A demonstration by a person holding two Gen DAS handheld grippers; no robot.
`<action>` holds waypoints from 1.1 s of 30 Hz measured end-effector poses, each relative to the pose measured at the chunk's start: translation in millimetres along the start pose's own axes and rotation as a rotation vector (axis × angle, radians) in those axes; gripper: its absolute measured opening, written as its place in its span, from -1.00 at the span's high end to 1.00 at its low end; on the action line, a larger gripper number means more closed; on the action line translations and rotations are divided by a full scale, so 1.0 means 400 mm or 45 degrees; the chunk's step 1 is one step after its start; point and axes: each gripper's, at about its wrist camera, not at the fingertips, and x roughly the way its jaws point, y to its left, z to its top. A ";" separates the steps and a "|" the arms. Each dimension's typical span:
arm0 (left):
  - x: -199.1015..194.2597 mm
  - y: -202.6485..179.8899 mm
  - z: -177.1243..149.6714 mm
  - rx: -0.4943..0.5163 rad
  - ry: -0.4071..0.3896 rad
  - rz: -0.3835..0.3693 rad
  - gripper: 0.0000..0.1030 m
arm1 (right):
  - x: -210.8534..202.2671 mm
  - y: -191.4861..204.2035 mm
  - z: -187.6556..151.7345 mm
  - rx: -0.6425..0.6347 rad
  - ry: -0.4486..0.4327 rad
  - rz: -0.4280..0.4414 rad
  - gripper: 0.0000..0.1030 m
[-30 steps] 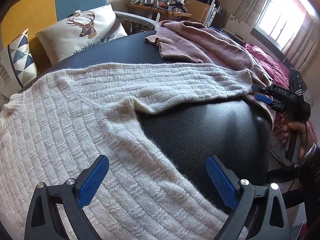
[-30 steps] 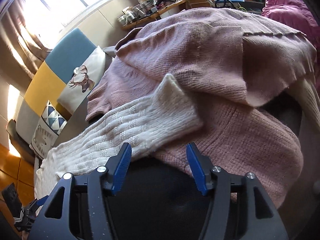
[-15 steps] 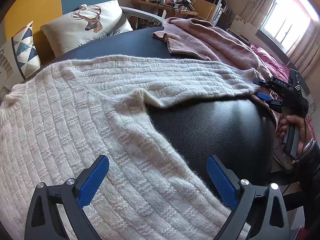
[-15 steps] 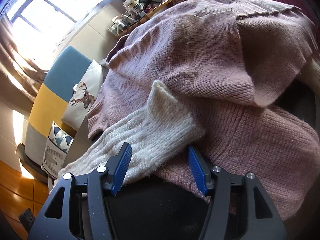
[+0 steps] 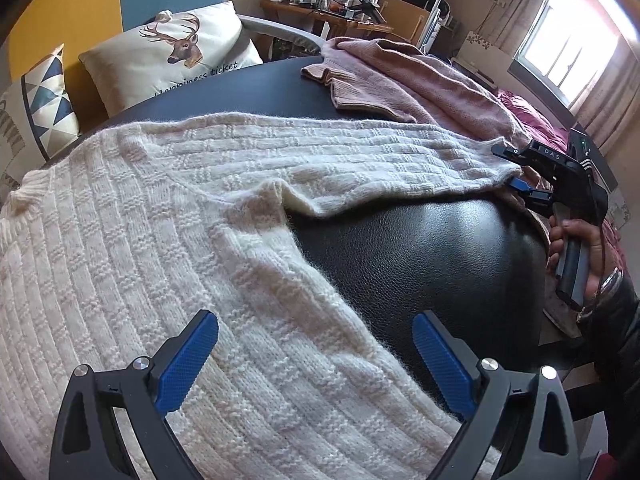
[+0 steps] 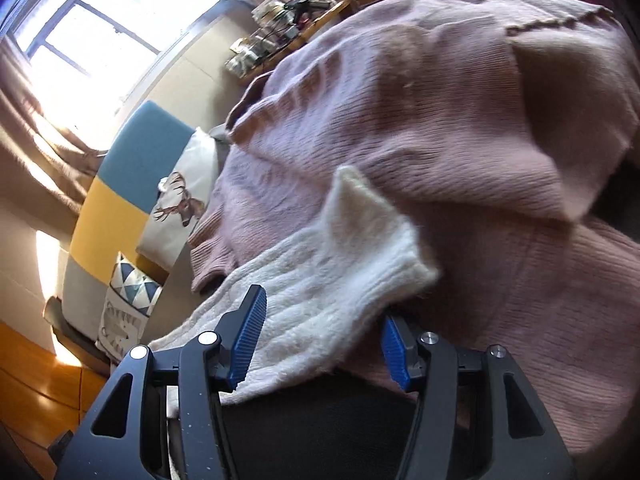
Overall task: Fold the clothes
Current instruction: 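Lift the cuff with the right gripper and carry it back across the body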
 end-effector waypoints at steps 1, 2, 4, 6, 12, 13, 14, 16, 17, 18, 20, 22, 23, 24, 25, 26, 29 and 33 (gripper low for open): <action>0.000 0.002 0.000 -0.001 0.000 0.001 -0.94 | 0.006 0.000 -0.001 -0.002 0.001 -0.006 -0.10; 0.001 0.004 0.000 -0.003 0.002 0.002 -0.94 | 0.010 -0.001 -0.002 -0.004 0.003 -0.017 -0.02; 0.002 0.009 -0.001 -0.009 0.004 0.005 -0.94 | 0.017 -0.009 0.001 -0.005 0.003 -0.060 0.44; 0.003 0.014 -0.003 -0.015 0.007 0.005 -0.94 | 0.019 -0.022 0.007 0.014 0.002 -0.073 0.66; 0.001 0.019 -0.004 -0.024 0.000 0.000 -0.94 | 0.010 0.010 0.008 -0.075 -0.009 -0.097 0.81; -0.002 0.020 -0.004 -0.026 -0.003 -0.002 -0.94 | 0.004 0.026 0.009 -0.094 -0.020 -0.093 0.82; -0.004 0.023 -0.002 -0.031 -0.006 -0.005 -0.94 | -0.002 0.041 0.010 -0.114 -0.032 -0.089 0.82; -0.010 0.039 0.000 -0.065 -0.013 -0.017 -0.94 | -0.015 0.086 0.011 -0.175 -0.052 -0.073 0.82; -0.013 0.048 0.002 -0.082 -0.016 -0.023 -0.94 | -0.021 0.111 0.012 -0.208 -0.060 -0.061 0.82; -0.016 0.056 0.003 -0.099 -0.019 -0.028 -0.94 | -0.023 0.137 0.012 -0.240 -0.066 -0.048 0.82; -0.023 0.074 0.006 -0.135 -0.028 -0.034 -0.94 | -0.027 0.187 0.012 -0.294 -0.075 -0.014 0.82; -0.032 0.095 0.008 -0.170 -0.040 -0.028 -0.94 | -0.028 0.240 0.006 -0.349 -0.075 0.024 0.82; -0.037 0.106 0.009 -0.186 -0.047 -0.026 -0.94 | -0.025 0.265 0.002 -0.376 -0.071 0.041 0.82; -0.043 0.118 0.010 -0.203 -0.053 -0.023 -0.94 | -0.020 0.290 -0.004 -0.400 -0.066 0.058 0.82; -0.048 0.127 0.010 -0.216 -0.059 -0.020 -0.94 | -0.013 0.313 -0.011 -0.419 -0.055 0.076 0.82; -0.052 0.137 0.009 -0.229 -0.064 -0.017 -0.94 | -0.005 0.335 -0.019 -0.437 -0.042 0.094 0.82; -0.067 0.177 0.008 -0.284 -0.080 -0.020 -0.94 | 0.019 0.390 -0.051 -0.500 0.001 0.136 0.82; -0.084 0.223 0.002 -0.352 -0.097 -0.015 -0.94 | 0.061 0.465 -0.108 -0.582 0.072 0.185 0.82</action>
